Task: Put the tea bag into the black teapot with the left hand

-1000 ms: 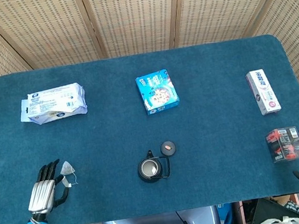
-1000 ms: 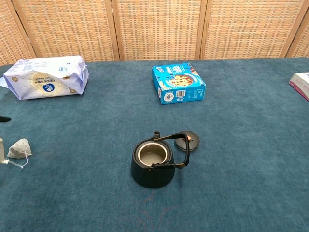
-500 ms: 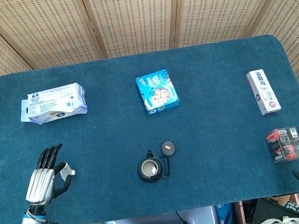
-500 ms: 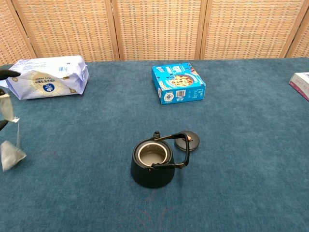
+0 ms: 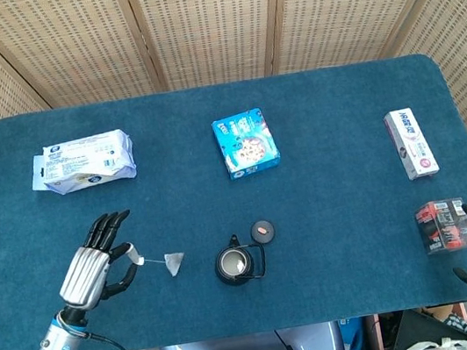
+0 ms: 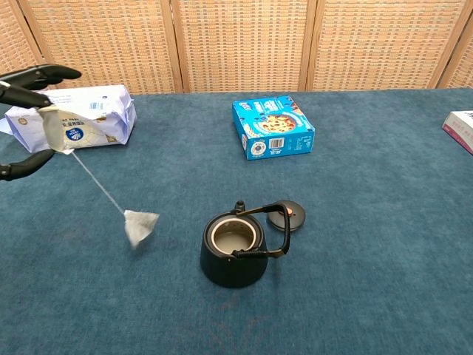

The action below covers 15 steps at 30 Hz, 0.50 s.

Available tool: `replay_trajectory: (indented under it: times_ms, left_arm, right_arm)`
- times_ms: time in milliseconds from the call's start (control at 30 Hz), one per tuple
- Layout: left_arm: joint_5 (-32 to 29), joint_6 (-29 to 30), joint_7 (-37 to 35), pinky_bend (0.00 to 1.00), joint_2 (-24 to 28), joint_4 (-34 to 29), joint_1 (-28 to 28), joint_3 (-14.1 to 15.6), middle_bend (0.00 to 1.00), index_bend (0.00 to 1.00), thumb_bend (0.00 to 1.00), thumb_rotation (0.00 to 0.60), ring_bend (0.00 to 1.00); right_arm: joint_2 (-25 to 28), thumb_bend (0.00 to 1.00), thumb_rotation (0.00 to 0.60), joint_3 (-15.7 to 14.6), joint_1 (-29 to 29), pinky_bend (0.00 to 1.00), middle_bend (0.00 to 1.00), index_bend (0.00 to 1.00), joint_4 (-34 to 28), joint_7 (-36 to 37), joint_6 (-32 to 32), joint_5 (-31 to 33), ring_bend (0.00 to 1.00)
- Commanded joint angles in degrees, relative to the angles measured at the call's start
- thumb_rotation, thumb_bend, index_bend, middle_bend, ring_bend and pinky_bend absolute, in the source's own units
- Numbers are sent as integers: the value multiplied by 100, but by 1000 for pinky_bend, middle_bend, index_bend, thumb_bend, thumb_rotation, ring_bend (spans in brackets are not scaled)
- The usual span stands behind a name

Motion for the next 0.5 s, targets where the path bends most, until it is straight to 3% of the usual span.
replay_trajectory:
  times_ms: [33, 500]
  left_arm:
    - [36, -77, 32, 0, -26, -59, -110, -38, 57, 668, 508, 600, 0]
    - [-135, -454, 182, 0, -251, -297, -656, -379, 58, 668, 508, 600, 0]
  right_arm:
    - [-14, 0, 600, 4, 26, 0, 0, 0, 15, 14, -30, -10, 0]
    - [-11, 0, 600, -22, 49, 0, 0, 0, 3, -19, -25, -86, 0]
